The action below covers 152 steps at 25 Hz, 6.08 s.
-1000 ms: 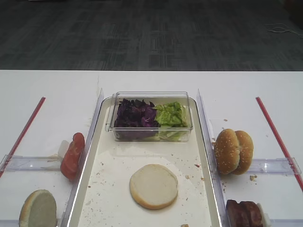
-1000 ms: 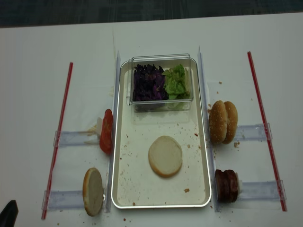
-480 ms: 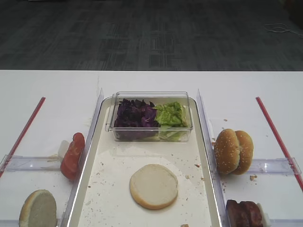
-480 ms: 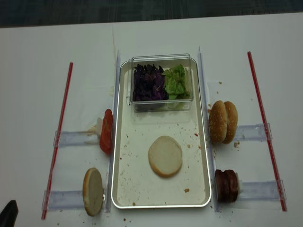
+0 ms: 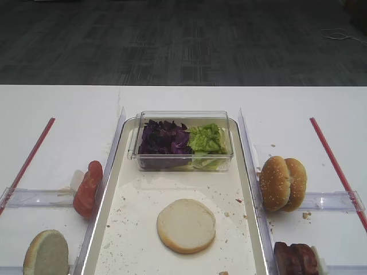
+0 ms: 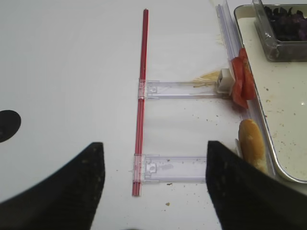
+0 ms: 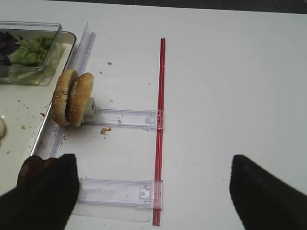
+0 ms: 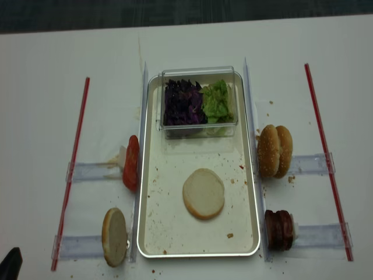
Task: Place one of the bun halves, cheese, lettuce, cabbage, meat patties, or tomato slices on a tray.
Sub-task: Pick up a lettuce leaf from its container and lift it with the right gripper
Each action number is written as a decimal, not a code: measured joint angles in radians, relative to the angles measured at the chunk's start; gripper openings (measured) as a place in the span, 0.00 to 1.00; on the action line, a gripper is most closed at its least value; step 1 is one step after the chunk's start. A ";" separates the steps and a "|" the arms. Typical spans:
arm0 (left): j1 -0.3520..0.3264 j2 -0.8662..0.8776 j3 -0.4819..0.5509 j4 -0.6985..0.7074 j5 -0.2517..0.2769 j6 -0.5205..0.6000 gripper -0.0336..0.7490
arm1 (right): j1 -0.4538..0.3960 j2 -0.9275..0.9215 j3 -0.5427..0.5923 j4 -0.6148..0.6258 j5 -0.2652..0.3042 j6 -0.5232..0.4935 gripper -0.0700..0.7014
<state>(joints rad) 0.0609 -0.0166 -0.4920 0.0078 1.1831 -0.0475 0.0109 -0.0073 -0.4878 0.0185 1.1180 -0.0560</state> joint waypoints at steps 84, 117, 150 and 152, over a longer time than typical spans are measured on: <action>0.000 0.000 0.000 0.000 0.000 0.000 0.60 | 0.000 2.014 -1.073 0.002 0.052 -0.032 0.95; 0.000 0.000 0.000 0.000 0.000 0.000 0.60 | 0.389 2.167 -1.382 0.082 0.088 0.001 0.95; 0.000 0.000 0.000 0.000 0.000 0.000 0.60 | 0.489 2.305 -1.397 0.048 0.066 -0.012 0.15; 0.000 0.000 0.000 0.000 0.000 0.000 0.60 | 0.489 2.305 -1.397 0.044 0.066 -0.012 0.15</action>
<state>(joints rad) 0.0609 -0.0166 -0.4920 0.0078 1.1831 -0.0475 0.5003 2.2980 -1.8845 0.0626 1.1843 -0.0681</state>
